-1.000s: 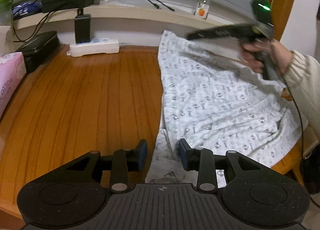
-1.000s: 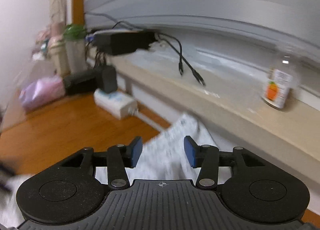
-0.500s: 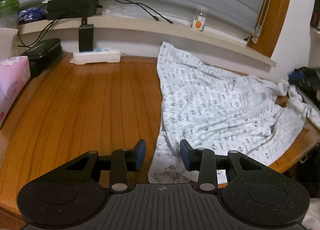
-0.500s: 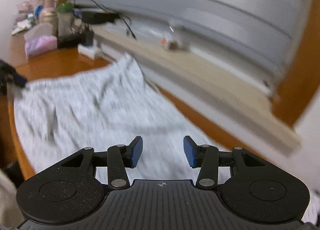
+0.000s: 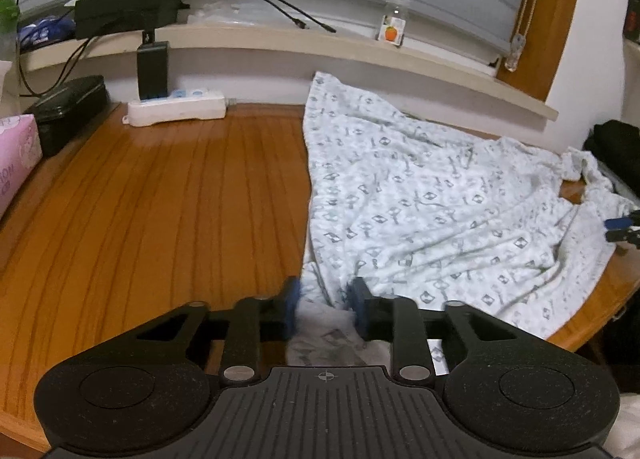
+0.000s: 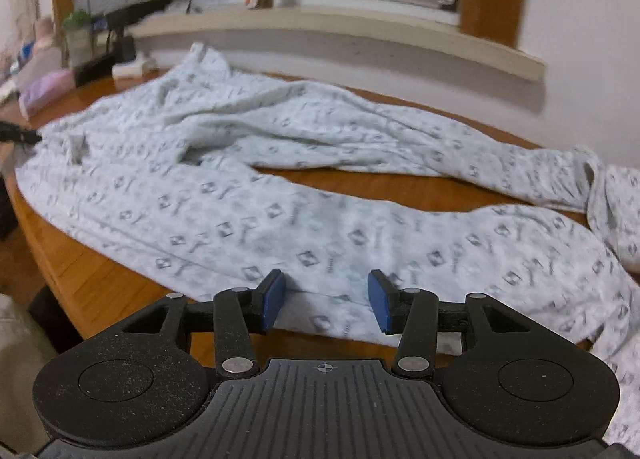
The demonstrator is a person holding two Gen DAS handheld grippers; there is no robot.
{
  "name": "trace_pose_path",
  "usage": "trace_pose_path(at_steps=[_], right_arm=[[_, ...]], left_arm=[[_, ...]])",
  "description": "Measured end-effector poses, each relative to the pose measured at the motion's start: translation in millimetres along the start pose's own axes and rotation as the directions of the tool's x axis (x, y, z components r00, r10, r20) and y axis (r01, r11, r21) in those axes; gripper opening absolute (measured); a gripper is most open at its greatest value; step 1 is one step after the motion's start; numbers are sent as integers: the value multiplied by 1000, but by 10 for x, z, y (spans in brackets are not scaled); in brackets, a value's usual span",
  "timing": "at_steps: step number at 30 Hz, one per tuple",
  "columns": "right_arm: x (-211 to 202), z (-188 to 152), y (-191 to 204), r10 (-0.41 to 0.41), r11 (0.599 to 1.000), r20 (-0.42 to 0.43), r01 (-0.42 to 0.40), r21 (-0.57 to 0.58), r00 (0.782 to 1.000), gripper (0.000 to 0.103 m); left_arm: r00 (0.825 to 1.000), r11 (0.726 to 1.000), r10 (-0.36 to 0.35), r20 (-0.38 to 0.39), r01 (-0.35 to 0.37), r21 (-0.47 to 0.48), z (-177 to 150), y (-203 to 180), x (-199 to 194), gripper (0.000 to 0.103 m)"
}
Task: Fold clothes
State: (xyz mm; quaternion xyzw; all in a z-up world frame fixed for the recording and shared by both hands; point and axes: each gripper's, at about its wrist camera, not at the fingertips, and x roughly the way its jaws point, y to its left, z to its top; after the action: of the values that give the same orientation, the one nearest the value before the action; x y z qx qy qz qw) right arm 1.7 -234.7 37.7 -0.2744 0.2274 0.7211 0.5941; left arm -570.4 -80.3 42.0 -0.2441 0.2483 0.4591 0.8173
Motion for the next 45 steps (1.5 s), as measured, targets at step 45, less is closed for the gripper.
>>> trace_pose_path(at_steps=[45], right_arm=[[445, 167, -681, -83, 993, 121, 73, 91, 989, 51]], left_arm=[[1000, 997, 18, -1, -18, 73, 1692, 180, 2137, 47]])
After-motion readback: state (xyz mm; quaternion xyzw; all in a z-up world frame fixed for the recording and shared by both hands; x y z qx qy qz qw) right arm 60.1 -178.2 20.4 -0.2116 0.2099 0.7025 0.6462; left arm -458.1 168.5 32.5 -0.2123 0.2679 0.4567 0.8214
